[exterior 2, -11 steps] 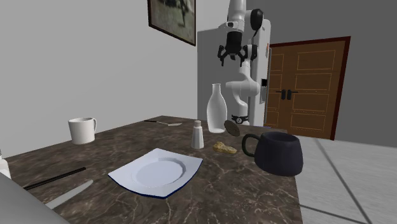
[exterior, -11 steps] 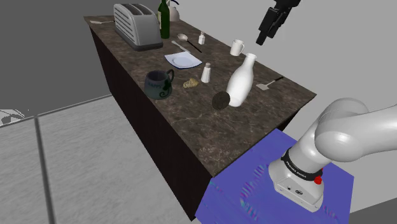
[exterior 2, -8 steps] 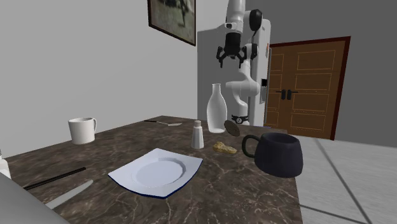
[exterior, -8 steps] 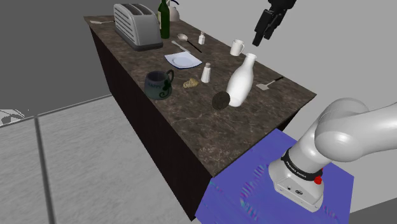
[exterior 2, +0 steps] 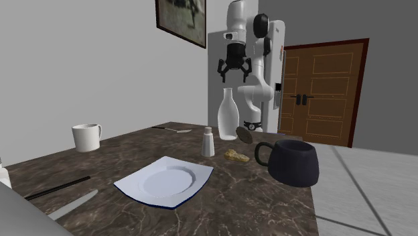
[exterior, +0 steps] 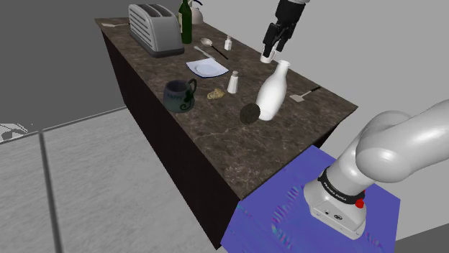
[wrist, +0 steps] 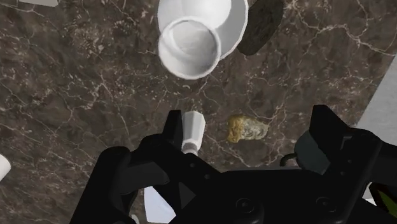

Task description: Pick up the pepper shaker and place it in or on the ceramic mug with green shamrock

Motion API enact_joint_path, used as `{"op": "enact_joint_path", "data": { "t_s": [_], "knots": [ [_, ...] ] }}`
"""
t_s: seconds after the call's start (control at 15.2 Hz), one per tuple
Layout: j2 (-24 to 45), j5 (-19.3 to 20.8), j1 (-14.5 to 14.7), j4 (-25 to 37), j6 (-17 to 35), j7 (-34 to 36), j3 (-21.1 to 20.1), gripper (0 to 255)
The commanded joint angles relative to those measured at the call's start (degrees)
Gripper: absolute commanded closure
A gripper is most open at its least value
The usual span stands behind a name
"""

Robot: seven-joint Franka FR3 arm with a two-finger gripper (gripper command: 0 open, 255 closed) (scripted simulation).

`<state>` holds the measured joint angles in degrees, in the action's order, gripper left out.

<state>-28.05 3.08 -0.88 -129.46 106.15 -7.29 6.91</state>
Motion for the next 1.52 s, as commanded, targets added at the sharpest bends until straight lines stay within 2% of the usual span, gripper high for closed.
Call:
{"op": "enact_joint_path", "data": {
  "t_s": [0.0, 0.53, 1.06, 1.45],
  "knots": [
    [4.5, -0.7, 0.0, 1.5, 2.6, -0.8, 1.1, 0],
    [22.2, -5.4, -0.1, 10.3, 9.4, -4.5, 4.4, 0],
    [40.8, -12.2, -1.9, 23.9, 11.6, -8.8, 5.7, 0],
    [43.5, -13.2, -2.1, 23.0, 14.9, -9.4, 5.3, 0]
  ]
}}
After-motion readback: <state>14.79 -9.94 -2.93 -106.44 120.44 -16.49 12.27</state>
